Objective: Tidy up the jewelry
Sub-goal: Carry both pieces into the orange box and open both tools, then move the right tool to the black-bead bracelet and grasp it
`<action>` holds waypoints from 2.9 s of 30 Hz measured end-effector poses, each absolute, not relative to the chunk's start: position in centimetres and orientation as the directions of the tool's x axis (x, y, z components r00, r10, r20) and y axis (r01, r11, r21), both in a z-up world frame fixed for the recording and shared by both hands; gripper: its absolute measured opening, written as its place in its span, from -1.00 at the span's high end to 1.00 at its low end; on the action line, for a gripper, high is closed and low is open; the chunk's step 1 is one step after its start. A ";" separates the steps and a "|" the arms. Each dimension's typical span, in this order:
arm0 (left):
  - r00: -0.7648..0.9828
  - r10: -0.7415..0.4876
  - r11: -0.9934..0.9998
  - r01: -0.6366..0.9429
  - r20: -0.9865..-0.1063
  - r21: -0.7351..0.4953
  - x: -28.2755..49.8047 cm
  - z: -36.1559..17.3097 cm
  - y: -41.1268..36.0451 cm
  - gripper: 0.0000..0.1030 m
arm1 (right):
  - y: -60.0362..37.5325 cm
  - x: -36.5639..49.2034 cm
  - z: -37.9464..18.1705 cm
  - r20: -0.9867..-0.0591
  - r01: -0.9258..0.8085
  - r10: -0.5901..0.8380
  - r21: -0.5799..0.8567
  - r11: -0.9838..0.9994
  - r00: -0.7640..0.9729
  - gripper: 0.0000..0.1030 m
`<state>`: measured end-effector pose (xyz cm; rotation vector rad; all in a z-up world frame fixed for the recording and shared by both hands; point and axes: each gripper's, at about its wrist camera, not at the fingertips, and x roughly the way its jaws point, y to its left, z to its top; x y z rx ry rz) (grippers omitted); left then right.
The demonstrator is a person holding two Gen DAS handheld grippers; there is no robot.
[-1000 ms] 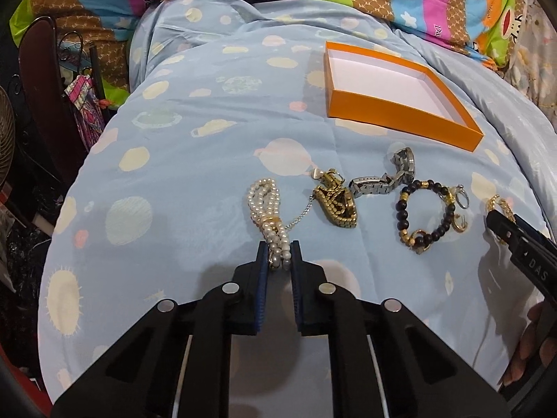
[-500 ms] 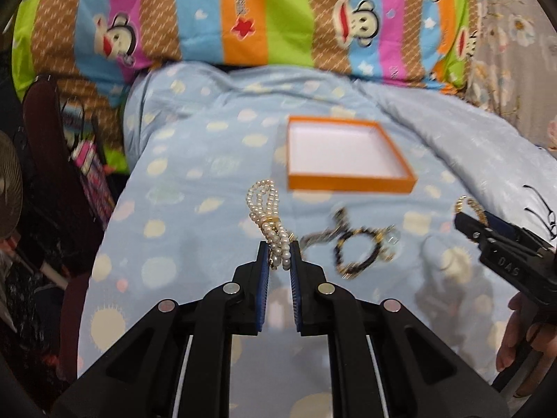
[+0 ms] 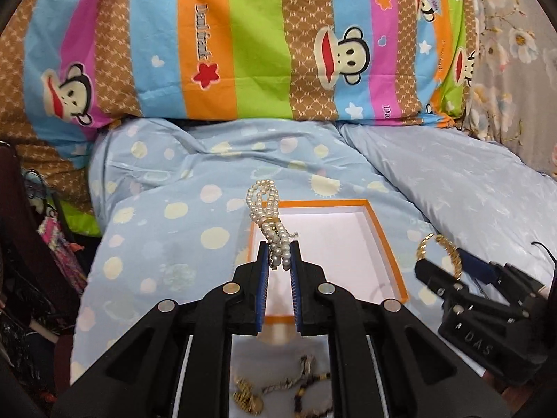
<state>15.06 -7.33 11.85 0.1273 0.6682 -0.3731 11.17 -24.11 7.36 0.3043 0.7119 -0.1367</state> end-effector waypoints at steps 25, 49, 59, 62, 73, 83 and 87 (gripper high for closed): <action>0.688 -0.264 0.936 0.353 -0.676 -0.006 21.4 4.4 -8.6 0.08 | -24.7 15.3 2.2 -0.703 0.223 -0.026 0.190 0.956 0.711 -0.22; 0.642 -0.202 0.970 0.235 -0.739 -0.061 5.4 -1.0 4.3 0.02 | -15.9 0.4 -2.0 -0.757 0.123 0.069 0.194 0.973 0.649 0.16; 0.631 -0.216 0.971 0.217 -0.745 -0.098 5.3 -1.5 5.6 0.02 | -11.4 2.9 -1.7 -0.767 0.015 0.113 0.158 0.987 0.631 0.16; 0.632 -0.207 0.973 0.210 -0.747 -0.092 5.2 -1.5 6.0 0.02 | -10.6 3.8 -1.7 -0.772 -0.006 0.107 0.132 0.991 0.627 0.16; 0.636 -0.189 0.979 0.179 -0.748 -0.095 5.2 -1.4 7.3 0.01 | -10.2 5.3 -1.6 -0.789 -0.050 0.097 0.083 0.995 0.607 0.16; 0.630 -0.202 0.977 0.186 -0.750 -0.107 5.2 -1.3 6.8 0.00 | -12.9 4.2 -2.2 -0.783 0.043 0.231 0.311 0.949 0.577 0.15; 0.627 -0.207 0.975 0.193 -0.751 -0.108 5.0 -1.3 6.5 0.00 | -13.2 5.1 -2.4 -0.778 0.081 0.223 0.331 0.940 0.588 0.18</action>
